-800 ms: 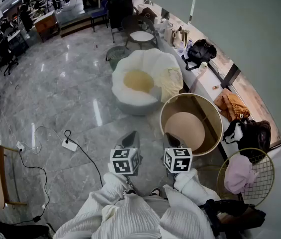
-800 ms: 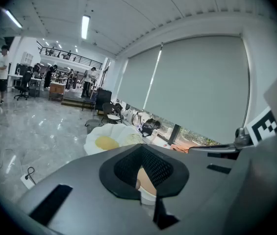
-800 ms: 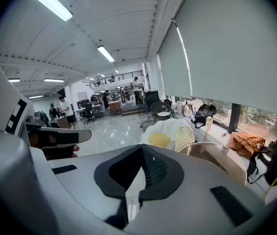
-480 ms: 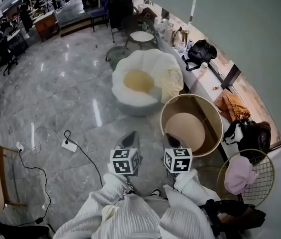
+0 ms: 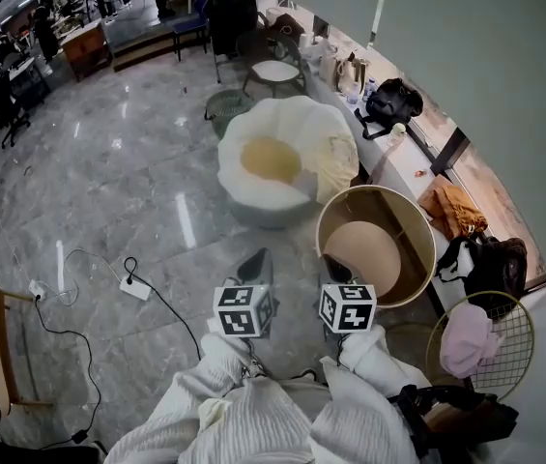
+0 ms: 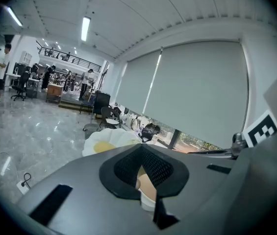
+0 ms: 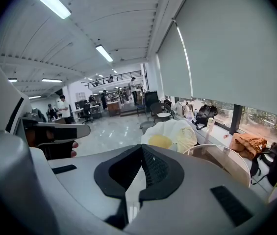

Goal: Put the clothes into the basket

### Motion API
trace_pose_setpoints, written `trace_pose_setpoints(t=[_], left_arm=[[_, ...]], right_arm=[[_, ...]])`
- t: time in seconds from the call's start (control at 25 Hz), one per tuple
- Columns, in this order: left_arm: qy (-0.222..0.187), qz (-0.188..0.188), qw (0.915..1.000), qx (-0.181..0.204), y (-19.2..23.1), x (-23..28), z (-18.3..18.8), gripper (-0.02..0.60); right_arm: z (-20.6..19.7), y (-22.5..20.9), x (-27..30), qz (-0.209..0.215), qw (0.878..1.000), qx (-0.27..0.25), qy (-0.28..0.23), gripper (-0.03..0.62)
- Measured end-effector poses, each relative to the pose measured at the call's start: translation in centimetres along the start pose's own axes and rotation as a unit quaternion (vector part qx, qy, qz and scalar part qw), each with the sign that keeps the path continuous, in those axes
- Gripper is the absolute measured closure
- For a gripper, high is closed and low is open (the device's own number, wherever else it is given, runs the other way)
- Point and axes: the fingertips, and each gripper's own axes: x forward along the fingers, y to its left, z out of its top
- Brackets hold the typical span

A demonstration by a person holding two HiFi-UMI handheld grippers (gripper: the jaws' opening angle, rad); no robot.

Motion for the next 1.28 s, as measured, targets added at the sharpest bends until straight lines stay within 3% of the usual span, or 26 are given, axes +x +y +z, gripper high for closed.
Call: trace_pose_setpoints(t=[0.24, 0.44, 0.8, 1.28], left_arm=[[-0.022, -0.013, 0.9997, -0.001, 3.4, -0.2, 3.1, 0.577], [-0.035, -0.006, 0.9993, 0.009, 8.8, -1.1, 5.2, 0.577], [-0.052, 0.053, 0.9972, -0.003, 17.7, -3.6, 6.8, 0.577], [-0.053, 0.136, 0.9886, -0.036, 26.3, -4.1, 6.5, 0.577]], right_arm=[[1.4, 3.1, 2.7, -0.002, 1.0, -0.006, 0.002, 0.571], [3.4, 6.7, 5.8, -0.005, 1.0, -0.007, -0.011, 0.571], [5.0, 11.2, 10.1, -0.001, 1.0, -0.019, -0.001, 0.571], [6.4, 16.0, 19.6, 0.056, 0.998, -0.028, 0.019, 0.571]])
